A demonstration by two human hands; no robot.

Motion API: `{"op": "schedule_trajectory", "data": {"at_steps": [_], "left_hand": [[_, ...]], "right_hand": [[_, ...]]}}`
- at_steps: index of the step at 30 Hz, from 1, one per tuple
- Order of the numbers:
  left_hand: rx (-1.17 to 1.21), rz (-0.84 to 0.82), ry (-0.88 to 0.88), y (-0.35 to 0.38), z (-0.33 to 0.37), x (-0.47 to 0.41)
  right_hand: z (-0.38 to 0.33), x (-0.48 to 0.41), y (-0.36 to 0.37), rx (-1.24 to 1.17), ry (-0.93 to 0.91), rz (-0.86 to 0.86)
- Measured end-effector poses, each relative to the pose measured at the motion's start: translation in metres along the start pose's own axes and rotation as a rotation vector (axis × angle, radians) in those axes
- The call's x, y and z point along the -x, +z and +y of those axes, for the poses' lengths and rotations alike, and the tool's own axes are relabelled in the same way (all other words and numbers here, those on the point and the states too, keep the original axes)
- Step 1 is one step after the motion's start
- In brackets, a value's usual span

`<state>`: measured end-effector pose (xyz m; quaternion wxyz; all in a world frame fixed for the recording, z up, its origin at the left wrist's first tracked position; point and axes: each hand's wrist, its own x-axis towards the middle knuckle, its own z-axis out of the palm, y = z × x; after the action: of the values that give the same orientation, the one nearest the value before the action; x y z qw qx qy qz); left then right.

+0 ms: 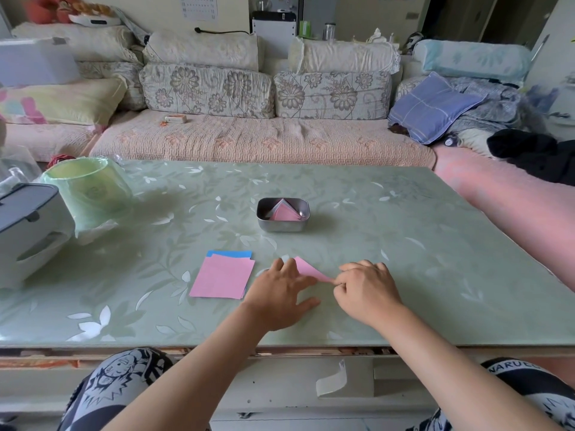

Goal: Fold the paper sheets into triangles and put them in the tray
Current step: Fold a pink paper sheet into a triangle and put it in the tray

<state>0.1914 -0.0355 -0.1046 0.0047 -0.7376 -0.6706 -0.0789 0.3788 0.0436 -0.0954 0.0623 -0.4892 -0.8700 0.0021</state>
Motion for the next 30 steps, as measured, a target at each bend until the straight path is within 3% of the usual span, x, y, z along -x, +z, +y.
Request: {"op": "schedule_trajectory", "data": {"at_steps": [8,17,22,30], "left_hand": [[0.329,0.075,-0.028,0.001,-0.021,-0.017],[0.336,0.095,0.048,0.0,-0.038,-0.037],[0.359,0.122,0.12,-0.004,-0.044,-0.04],[0.304,0.248,0.254,-0.006,-0.042,-0.042]], "right_hand": [[0.009,-0.012,0.0,-0.153,-0.053,0.005],[0.002,-0.037,0.0,-0.325,-0.232,0.005],[0.001,-0.051,-0.005,-0.202,-0.419,0.023],[-0.007,-0.057,0.002,-0.006,-0.648,0.23]]}}
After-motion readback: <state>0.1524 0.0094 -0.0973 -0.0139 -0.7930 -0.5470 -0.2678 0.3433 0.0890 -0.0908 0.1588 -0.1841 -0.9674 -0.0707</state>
